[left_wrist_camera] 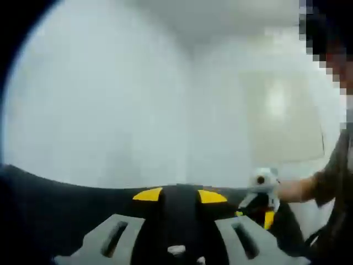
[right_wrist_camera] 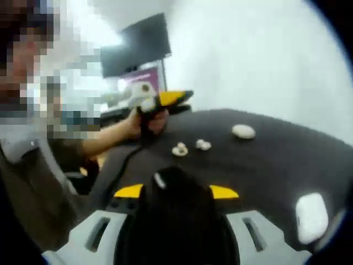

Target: Pick up three earphones and place each one into its charging case using tactile feedback, ensure that each earphone is properly inserted and securely positioned inside the case.

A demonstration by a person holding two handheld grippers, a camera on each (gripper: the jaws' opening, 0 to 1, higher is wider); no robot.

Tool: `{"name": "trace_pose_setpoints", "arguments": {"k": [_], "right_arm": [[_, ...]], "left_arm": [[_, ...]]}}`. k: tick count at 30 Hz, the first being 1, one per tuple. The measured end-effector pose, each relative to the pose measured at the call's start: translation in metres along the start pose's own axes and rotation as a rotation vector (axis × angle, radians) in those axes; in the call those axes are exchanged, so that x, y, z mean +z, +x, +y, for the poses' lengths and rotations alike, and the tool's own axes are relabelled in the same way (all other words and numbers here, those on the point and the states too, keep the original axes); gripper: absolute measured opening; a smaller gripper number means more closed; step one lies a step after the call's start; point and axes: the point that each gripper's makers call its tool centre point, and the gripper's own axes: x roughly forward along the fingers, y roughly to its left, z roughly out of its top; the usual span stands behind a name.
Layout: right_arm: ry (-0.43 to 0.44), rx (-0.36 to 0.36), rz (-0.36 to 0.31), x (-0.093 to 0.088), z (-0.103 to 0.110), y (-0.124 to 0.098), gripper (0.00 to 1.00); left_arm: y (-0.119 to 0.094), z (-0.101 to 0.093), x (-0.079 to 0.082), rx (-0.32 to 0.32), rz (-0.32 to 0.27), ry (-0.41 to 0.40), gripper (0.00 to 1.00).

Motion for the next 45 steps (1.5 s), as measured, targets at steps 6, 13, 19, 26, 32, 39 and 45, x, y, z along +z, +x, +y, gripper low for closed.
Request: {"name": "trace_pose_setpoints", "arguments": {"k": [6,13,19,26,32,39,45], "right_arm": [[-0.047,0.008,0.040,0.000,-0.003,0.017,0.45],[-0.103,0.002,0.040,-0.001,-0.003,0.019,0.45],[-0.151,-0.012,0.015,0.008,0.009,0.009,0.38],[-0.148,-0.075,0.006,0.004,0.012,-0.023,0.38],[-0.080,-0.268,-0.011,-0.008,-0.011,-0.070,0.38],[0.062,-0.530,-0.022,-0.026,-0.067,-0.122,0.38],[0.121,-0.651,-0.001,-0.044,-0.095,-0.144,0.38]], "left_arm": [[0.003,0.005,-0.003,0.048,0.017,0.068,0.31],[0.009,-0.008,-0.016,0.026,0.069,0.114,0.30],[0.010,-0.007,-0.017,0.026,0.082,0.151,0.30],[0.008,-0.006,-0.015,0.036,0.075,0.148,0.29],[0.008,-0.007,-0.019,0.033,0.092,0.166,0.28],[0.008,-0.002,-0.021,0.045,0.101,0.170,0.26],[0.007,0.002,-0.023,0.053,0.112,0.171,0.26]]}}
